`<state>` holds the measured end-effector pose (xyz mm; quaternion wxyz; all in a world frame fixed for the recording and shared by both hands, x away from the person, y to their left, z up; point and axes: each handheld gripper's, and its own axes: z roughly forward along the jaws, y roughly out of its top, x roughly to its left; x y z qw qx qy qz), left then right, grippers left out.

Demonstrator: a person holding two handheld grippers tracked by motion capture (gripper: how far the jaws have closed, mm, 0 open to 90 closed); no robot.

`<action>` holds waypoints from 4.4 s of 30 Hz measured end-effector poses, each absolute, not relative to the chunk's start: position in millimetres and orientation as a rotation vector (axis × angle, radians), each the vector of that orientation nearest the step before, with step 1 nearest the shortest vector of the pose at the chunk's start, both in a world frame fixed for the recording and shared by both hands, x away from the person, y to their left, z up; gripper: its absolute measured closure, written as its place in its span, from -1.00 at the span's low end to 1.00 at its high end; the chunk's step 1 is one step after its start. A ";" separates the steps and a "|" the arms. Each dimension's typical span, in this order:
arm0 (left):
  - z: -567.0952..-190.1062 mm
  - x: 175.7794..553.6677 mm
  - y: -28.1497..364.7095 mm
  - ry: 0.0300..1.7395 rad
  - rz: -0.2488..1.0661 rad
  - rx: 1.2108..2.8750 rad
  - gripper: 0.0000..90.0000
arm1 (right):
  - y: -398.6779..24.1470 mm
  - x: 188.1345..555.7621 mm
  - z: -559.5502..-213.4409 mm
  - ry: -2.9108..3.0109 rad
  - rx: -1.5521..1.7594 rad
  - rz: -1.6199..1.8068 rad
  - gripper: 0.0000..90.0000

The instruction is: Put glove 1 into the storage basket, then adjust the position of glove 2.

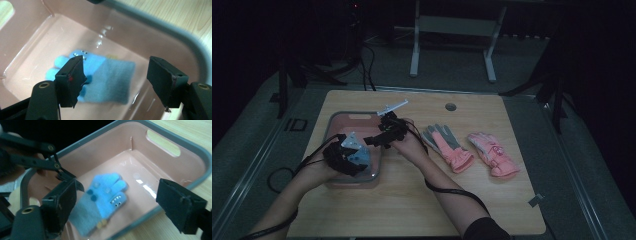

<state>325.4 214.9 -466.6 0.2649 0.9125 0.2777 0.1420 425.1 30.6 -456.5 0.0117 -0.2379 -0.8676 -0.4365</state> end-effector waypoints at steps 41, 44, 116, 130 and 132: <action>-487.6 287.5 86.0 0.460 0.189 2.448 -0.52 | -128.4 380.3 -471.0 -2.749 -0.796 -1.372 -0.69; -497.3 284.8 78.9 0.445 0.180 2.472 -0.68 | -137.9 377.5 -472.0 -2.755 -0.807 -1.390 -0.69; -556.0 257.6 69.6 0.402 0.143 2.439 -0.93 | -227.7 421.9 -498.4 -2.968 -1.045 -1.220 0.49; -556.5 257.2 71.5 0.403 0.136 2.420 -0.93 | -196.6 459.4 -525.2 -3.031 -0.977 -0.999 0.57; -556.6 256.9 71.5 0.398 0.140 2.425 -0.93 | -196.4 459.2 -525.6 -3.034 -0.981 -0.999 0.61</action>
